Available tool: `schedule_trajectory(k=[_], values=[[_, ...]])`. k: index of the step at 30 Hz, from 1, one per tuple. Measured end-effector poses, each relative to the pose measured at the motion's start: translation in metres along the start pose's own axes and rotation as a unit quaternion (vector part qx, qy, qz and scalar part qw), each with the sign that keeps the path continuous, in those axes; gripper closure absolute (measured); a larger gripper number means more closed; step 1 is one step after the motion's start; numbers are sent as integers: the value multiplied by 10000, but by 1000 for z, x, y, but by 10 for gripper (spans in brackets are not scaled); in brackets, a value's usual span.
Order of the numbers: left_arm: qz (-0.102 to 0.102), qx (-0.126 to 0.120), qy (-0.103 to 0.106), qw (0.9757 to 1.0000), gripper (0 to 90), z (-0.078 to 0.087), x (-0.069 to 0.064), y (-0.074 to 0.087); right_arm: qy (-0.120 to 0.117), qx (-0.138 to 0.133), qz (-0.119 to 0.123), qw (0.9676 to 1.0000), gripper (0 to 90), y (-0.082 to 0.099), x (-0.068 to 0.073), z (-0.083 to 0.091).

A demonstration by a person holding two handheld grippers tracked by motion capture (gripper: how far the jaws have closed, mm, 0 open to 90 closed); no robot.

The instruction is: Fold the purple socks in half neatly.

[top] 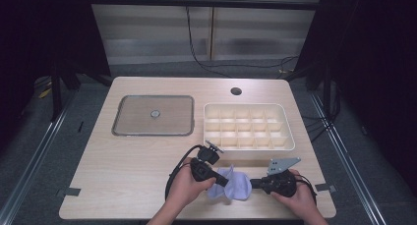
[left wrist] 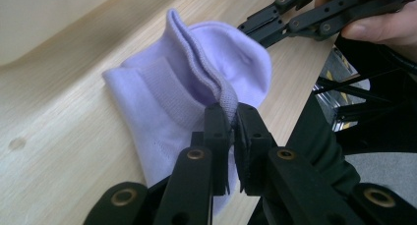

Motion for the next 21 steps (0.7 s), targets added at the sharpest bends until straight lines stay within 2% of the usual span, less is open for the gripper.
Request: schedule_trajectory(k=[6, 9, 11, 14, 21], values=[[-146, 106, 16, 9998, 848, -9, -9, -10, -17, 1, -17, 10000, 885, 0, 0, 0], [-138, 93, -25, 9999, 848, -13, -13, -14, -11, -1, -16, 10000, 885, 0, 0, 0], [-166, 143, -56, 9997, 847, -14, -12, -16, -4, -5, -6, 10000, 885, 0, 0, 0], [-93, 130, -61, 9999, 847, -19, -12, -18, -17, -5, -9, 10000, 885, 0, 0, 0], [-129, 165, -118, 9997, 847, -31, -12, -22, -8, -10, 0, 10000, 885, 0, 0, 0]])
Point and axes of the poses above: each handheld gripper's, and its own axes: z roughly backward along the jaws, y roughly out of its underside, x roughly to its left, the point moved 2 cm from there along -z, roughly forward along the jaws, and after that the axes turned 9 degrees about y, right-handed, at the moved point
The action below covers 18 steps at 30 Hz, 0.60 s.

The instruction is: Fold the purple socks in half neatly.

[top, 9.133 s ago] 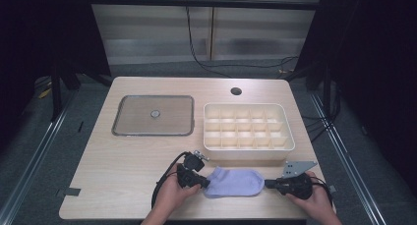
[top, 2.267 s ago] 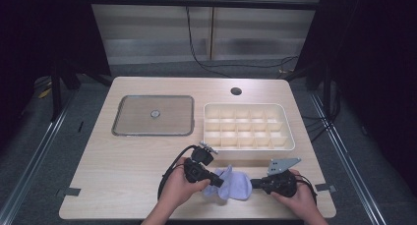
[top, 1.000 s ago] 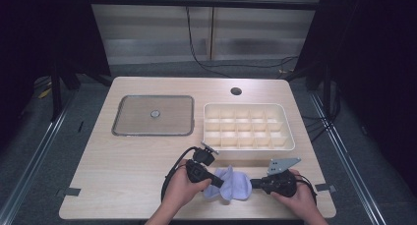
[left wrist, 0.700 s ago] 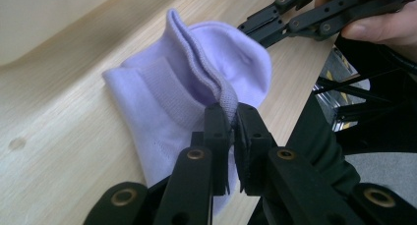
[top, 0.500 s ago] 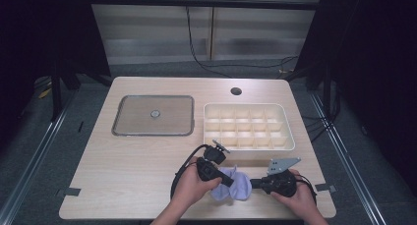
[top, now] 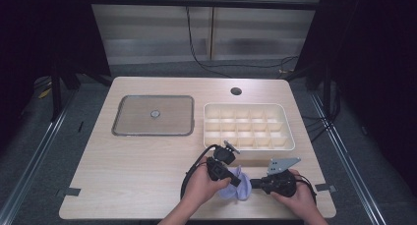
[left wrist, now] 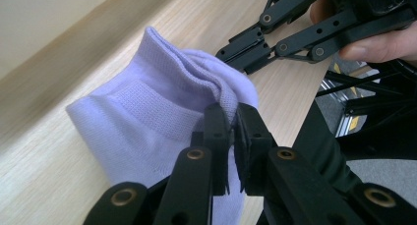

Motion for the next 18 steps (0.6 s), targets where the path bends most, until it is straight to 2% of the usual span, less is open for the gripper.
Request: schedule_trajectory(k=[3, 10, 15, 17, 18], values=[[-13, 4, 1, 10000, 846, -5, -1, -1, -10, -2, 14, 10000, 884, 0, 0, 0], [-107, 196, -19, 9997, 831, -16, -3, 0, -15, -1, 6, 10000, 877, 0, 0, 0], [-170, 355, -91, 9992, 826, -17, -6, 1, -27, -4, 16, 10000, 877, 0, 0, 0], [-236, 429, -194, 9986, 826, -16, -7, 2, -29, -6, 22, 10000, 878, 0, 0, 0], [-231, 391, -184, 9988, 826, -15, -7, 3, -30, -8, 22, 10000, 878, 0, 0, 0]])
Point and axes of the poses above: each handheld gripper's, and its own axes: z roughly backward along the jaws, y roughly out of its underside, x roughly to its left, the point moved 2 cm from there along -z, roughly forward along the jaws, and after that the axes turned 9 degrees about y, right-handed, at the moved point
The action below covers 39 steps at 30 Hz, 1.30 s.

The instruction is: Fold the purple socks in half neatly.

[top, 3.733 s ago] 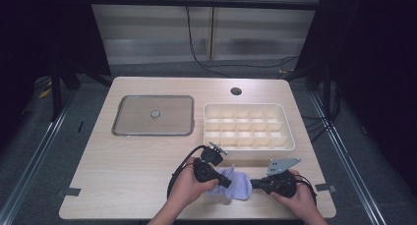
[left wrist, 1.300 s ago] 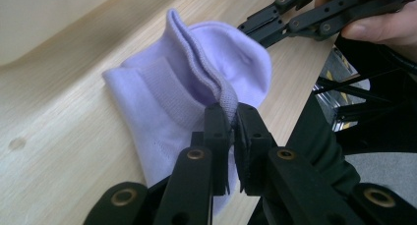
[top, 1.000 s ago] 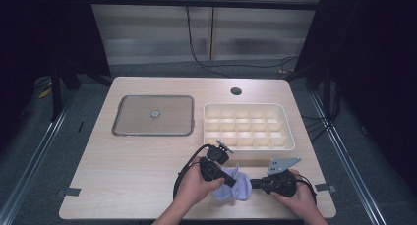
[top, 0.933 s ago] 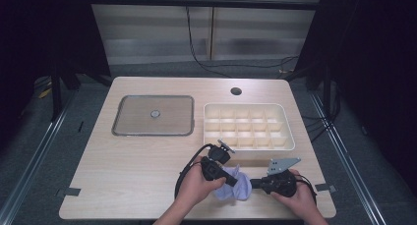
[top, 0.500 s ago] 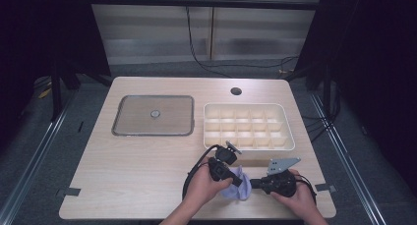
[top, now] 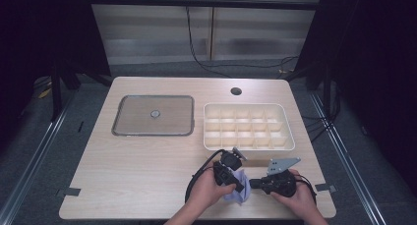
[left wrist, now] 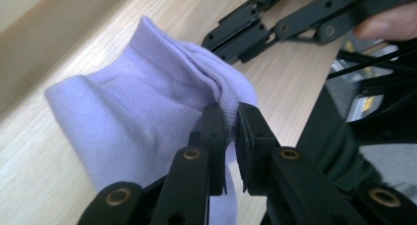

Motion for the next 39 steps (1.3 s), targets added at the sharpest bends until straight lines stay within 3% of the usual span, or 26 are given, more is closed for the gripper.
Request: schedule_trajectory(k=[5, 8, 10, 15, 21, 30, 31, 36, 39], values=[[48, 41, -24, 10000, 826, 6, 3, 5, 7, 2, -11, 10000, 879, 0, 0, 0], [68, 58, -5, 10000, 808, 2, 5, 7, -15, -7, -30, 10000, 879, 0, 0, 0], [95, -49, 100, 9999, 725, 0, 6, 7, -4, -13, -24, 10000, 879, 0, 0, 0], [48, -272, 190, 9994, 729, 11, 4, 6, -9, -20, -33, 10000, 878, 0, 0, 0], [84, -417, 52, 9991, 733, 23, 9, 8, -9, -14, -26, 10000, 877, 0, 0, 0], [-75, -17, -205, 9998, 681, -6, 13, 16, -3, -7, -38, 10000, 875, 0, 0, 0], [-94, -111, -218, 9997, 681, -8, 13, 16, 1, -6, -32, 10000, 874, 0, 0, 0], [-242, -80, -473, 9986, 727, -9, 9, 19, -17, -20, -33, 10000, 872, 0, 0, 0], [-198, -14, -519, 9985, 817, -8, 11, 19, -10, 5, -5, 10000, 870, 0, 1, 0]])
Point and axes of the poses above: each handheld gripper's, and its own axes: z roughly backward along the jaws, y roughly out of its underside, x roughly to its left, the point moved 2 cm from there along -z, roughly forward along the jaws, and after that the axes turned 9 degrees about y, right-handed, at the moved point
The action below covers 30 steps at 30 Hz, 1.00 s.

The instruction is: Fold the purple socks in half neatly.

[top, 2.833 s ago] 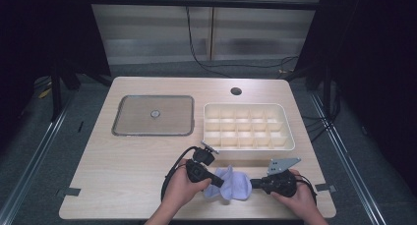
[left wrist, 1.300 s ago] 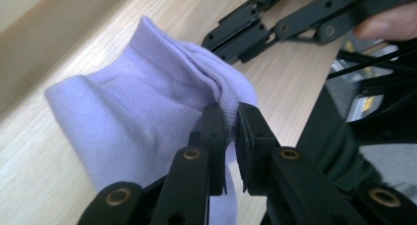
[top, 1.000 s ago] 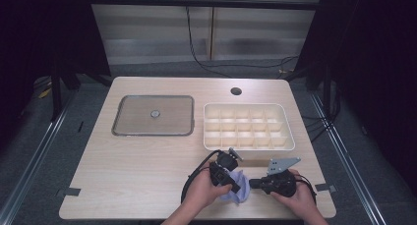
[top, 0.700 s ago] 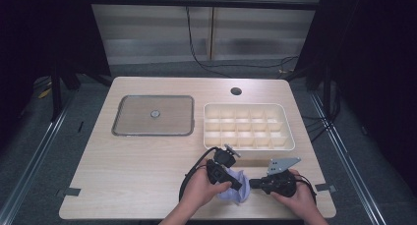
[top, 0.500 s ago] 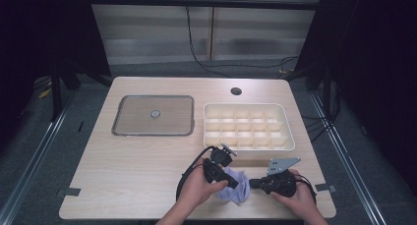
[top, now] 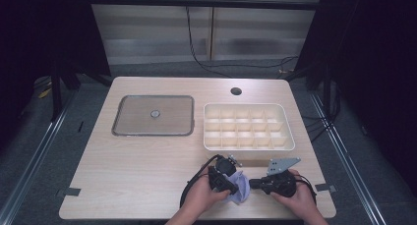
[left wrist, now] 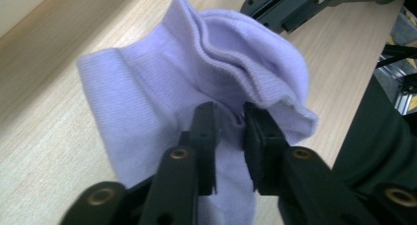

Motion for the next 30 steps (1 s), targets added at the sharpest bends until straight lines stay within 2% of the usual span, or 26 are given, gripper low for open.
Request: schedule_trajectory(k=[3, 7, 11, 16, 23, 30], values=[[155, -45, 113, 9998, 855, 1, 2, 1, 12, -8, 5, 10000, 871, 0, 0, 0], [255, -125, 248, 9993, 862, 6, 4, 0, -14, -28, -9, 10000, 873, 0, -1, 0], [189, -317, 405, 9985, 861, 19, -1, -5, -16, -28, -11, 10000, 874, 0, -1, 0], [105, -522, 442, 9976, 861, 30, -5, -13, -13, -24, -14, 10000, 874, 0, -1, 0], [-27, -613, 556, 9966, 861, 21, -11, -19, -27, -22, -27, 10000, 874, 0, -1, 0], [1, -583, 659, 9961, 859, 11, -11, -21, -30, -22, -28, 10000, 875, 0, -1, 0]])
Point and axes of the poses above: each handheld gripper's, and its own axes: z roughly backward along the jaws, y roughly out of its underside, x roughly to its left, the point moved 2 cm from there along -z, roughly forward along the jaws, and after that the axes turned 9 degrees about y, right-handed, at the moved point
